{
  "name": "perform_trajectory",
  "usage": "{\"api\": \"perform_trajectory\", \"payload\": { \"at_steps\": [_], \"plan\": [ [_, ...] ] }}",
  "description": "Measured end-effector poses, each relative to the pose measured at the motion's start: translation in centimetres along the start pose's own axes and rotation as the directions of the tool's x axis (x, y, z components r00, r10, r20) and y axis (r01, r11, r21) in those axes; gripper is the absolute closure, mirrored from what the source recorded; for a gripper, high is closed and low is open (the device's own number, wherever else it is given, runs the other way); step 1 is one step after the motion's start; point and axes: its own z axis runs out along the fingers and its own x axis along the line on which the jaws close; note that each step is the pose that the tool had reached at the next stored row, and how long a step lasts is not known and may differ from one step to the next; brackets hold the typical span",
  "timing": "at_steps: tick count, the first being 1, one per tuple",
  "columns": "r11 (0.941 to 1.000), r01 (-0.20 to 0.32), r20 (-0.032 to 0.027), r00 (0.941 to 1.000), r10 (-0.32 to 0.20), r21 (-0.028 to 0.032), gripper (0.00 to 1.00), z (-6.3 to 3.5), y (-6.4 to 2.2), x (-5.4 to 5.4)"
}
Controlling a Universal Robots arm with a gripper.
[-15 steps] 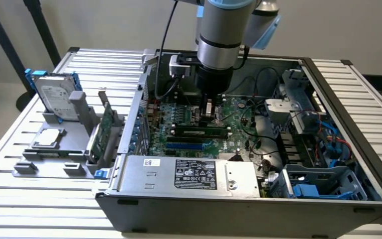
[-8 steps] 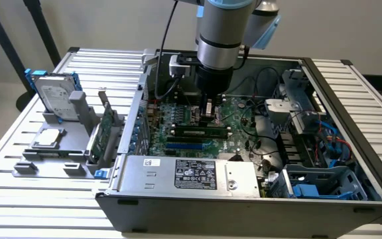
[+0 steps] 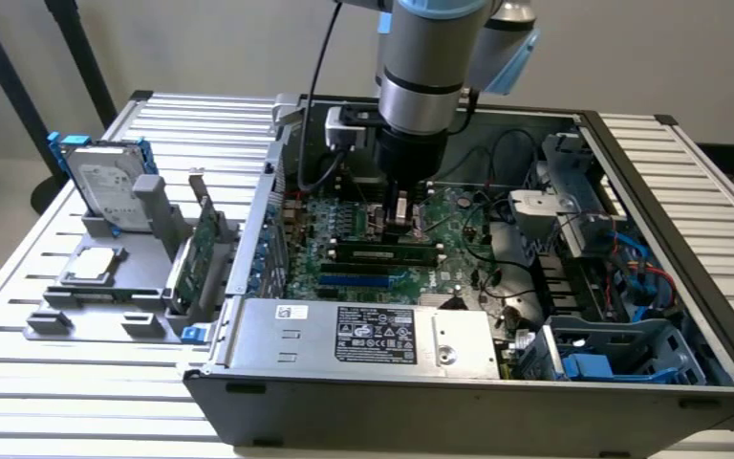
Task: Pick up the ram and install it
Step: 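Press down the ram until it locks into place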
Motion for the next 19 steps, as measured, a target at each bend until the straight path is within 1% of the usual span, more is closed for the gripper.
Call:
{"api": "perform_trajectory", "payload": {
  "at_steps": [3, 6, 10, 11, 13, 19],
  "plan": [
    [1.0000, 0.009, 0.0033, 1.0000, -0.009, 0.0004, 0.89, 0.11, 0.00, -0.01],
    [0.9998, 0.019, 0.0098, 0.9998, -0.019, 0.0008, 0.89, 0.25, 0.00, -0.02],
    [0.9996, 0.027, 0.0257, 0.9993, -0.027, 0.0006, 0.89, 0.38, -0.02, 0.02],
    [0.9996, 0.028, 0.0289, 0.9992, -0.028, 0.0004, 0.89, 0.42, -0.02, 0.08],
    [0.9996, 0.028, 0.0314, 0.9991, -0.028, 0.0004, 0.89, 0.49, -0.04, 0.26],
    [0.9996, 0.028, 0.0332, 0.9991, -0.028, 0.0005, 0.89, 0.66, -0.06, 0.53]
  ]
}}
